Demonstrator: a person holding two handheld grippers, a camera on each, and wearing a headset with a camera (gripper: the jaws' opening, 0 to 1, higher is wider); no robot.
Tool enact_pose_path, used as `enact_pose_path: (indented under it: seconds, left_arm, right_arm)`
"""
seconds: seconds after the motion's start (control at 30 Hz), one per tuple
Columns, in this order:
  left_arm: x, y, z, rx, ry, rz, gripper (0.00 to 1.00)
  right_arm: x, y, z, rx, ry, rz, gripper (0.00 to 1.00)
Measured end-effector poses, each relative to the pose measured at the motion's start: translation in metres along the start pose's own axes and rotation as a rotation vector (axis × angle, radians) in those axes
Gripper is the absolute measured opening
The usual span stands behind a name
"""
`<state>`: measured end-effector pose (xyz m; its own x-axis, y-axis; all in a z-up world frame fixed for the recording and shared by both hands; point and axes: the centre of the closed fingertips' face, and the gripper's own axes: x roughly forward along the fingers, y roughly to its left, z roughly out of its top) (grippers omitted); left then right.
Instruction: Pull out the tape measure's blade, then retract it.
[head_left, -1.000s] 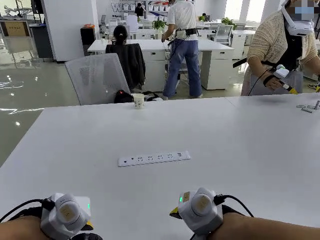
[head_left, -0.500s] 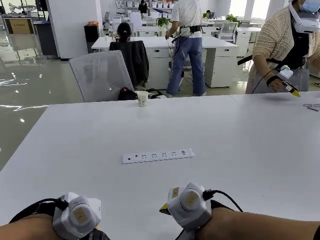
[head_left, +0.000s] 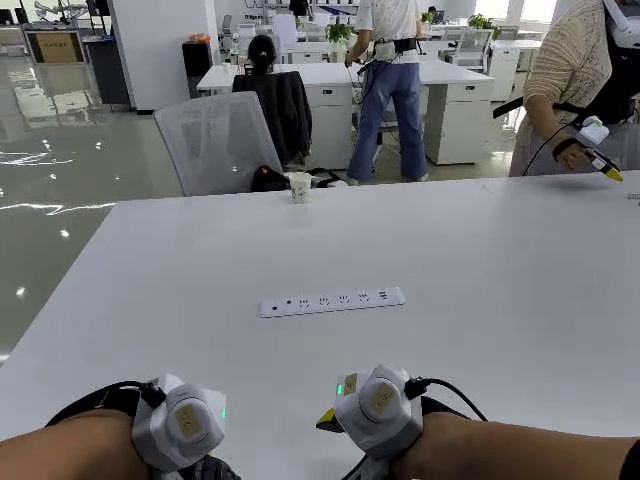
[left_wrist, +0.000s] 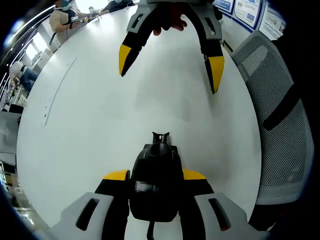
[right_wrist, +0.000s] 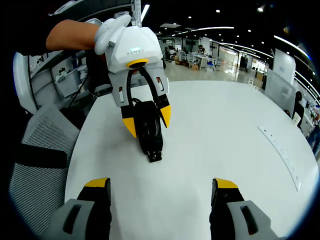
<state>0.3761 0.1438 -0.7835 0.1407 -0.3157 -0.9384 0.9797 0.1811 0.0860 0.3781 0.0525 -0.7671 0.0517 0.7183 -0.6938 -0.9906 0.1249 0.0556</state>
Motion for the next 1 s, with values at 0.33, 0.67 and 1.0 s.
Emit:
enact_pose_path:
  seconds: [0.33,0.67,1.0]
  left_arm:
    - [0.002,0.0,0.001,0.017,-0.001,0.0,0.32]
    - [0.003,-0.003,0.001,0.045,0.005,0.004,0.32]
    - [0.005,-0.002,0.001,0.018,-0.003,0.002,0.33]
  right_arm:
    - [0.033,0.012,0.004,-0.126,0.06,0.049,0.54]
    - [0.055,0.019,0.004,-0.128,0.077,0.079,0.4]
    - [0.07,0.018,0.018,-0.14,0.068,0.087,0.23]
